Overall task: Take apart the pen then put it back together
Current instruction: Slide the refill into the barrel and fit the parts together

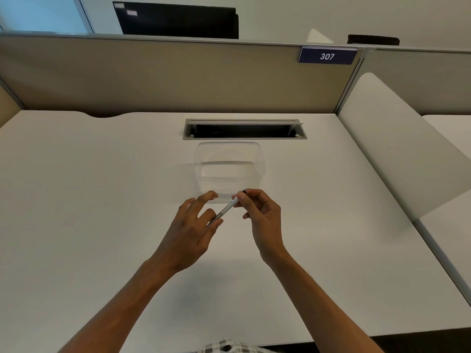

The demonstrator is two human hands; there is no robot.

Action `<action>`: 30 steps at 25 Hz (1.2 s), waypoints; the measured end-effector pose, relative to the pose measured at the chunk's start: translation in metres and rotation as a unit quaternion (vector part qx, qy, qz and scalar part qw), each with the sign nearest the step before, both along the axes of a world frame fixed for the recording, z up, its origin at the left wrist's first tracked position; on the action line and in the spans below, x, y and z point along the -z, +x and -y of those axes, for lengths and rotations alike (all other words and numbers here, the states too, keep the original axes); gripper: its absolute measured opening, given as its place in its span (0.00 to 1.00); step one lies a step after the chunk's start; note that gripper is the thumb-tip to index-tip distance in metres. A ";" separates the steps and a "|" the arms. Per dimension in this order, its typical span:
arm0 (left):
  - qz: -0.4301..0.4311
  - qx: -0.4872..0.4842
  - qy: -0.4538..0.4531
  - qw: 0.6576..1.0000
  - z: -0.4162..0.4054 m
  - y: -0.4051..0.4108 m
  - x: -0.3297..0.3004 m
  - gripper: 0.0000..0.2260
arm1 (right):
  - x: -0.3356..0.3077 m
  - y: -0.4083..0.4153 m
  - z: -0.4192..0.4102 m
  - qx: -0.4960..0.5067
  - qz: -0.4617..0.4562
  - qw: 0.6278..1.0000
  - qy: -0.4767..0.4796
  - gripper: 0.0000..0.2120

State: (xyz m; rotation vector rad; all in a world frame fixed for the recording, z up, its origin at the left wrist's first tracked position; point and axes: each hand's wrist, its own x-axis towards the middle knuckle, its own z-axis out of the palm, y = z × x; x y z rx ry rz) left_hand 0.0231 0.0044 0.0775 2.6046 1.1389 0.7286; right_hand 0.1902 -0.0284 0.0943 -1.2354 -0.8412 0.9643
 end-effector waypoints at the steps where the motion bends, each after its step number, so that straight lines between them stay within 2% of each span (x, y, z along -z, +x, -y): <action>1: -0.001 0.001 -0.002 1.000 -0.003 0.000 0.001 0.17 | 0.002 0.001 -0.002 0.001 0.034 0.999 0.010 0.04; 5: -0.002 0.008 -0.004 1.000 -0.008 -0.001 0.000 0.16 | 0.009 0.009 -0.005 -0.015 0.181 0.983 0.025 0.11; 9: -0.018 0.026 0.009 0.999 -0.014 -0.003 -0.003 0.13 | 0.016 0.024 -0.008 -0.022 0.379 0.925 0.027 0.13; 11: -0.027 0.034 0.019 0.999 -0.019 -0.007 -0.004 0.12 | 0.017 0.031 -0.010 -0.042 0.410 0.911 0.029 0.14; 18: -0.057 0.056 0.063 0.995 -0.036 -0.014 -0.010 0.12 | 0.018 0.040 -0.014 -0.126 0.345 0.929 0.037 0.11; 26: -0.058 0.072 0.153 0.984 -0.037 -0.012 -0.018 0.11 | 0.009 0.039 -0.015 -0.151 0.238 0.959 0.004 0.11; 30: -0.060 0.071 0.142 0.985 -0.036 -0.014 -0.019 0.12 | 0.006 0.035 -0.016 -0.148 0.241 0.959 0.014 0.13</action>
